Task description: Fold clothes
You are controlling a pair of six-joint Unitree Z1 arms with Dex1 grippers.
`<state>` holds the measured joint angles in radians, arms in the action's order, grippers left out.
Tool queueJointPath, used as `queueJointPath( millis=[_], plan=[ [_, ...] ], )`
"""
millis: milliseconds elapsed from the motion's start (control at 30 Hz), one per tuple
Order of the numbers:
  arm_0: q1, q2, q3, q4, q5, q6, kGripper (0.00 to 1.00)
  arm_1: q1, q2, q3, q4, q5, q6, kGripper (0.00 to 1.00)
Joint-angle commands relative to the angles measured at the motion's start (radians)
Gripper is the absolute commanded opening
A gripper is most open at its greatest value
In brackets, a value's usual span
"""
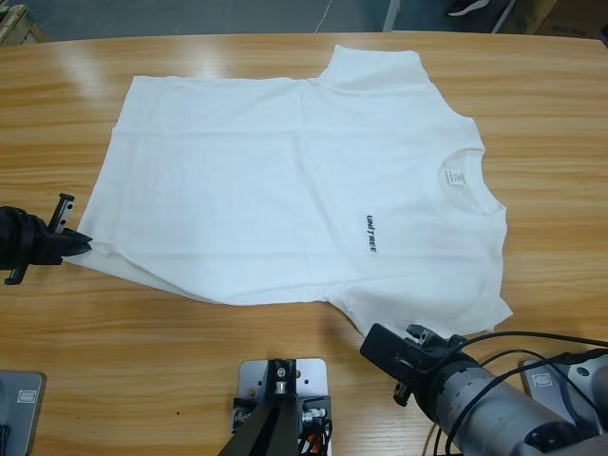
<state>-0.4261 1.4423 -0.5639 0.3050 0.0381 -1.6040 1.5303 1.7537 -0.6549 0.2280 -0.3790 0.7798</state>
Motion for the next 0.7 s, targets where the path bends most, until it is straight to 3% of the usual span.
queueJointPath(
  millis=[33, 400, 567, 700],
  plan=[
    [0.007, 0.027, 0.025, -0.014, 0.000, 0.008, 0.000, 0.010, 0.055, 0.007, 0.014, -0.057, -0.025, 0.000],
    [0.007, 0.036, 0.024, -0.018, 0.000, 0.001, 0.000, -0.010, -0.113, -0.127, 0.209, -0.012, -0.191, 0.000],
    [0.007, 0.043, 0.022, -0.032, -0.001, -0.002, 0.000, -0.091, -0.040, -0.196, 0.194, -0.009, -0.274, 0.000],
    [0.007, 0.046, 0.013, -0.033, 0.000, -0.002, 0.000, -0.181, 0.035, -0.203, 0.196, -0.071, -0.298, 0.000]
  ],
)
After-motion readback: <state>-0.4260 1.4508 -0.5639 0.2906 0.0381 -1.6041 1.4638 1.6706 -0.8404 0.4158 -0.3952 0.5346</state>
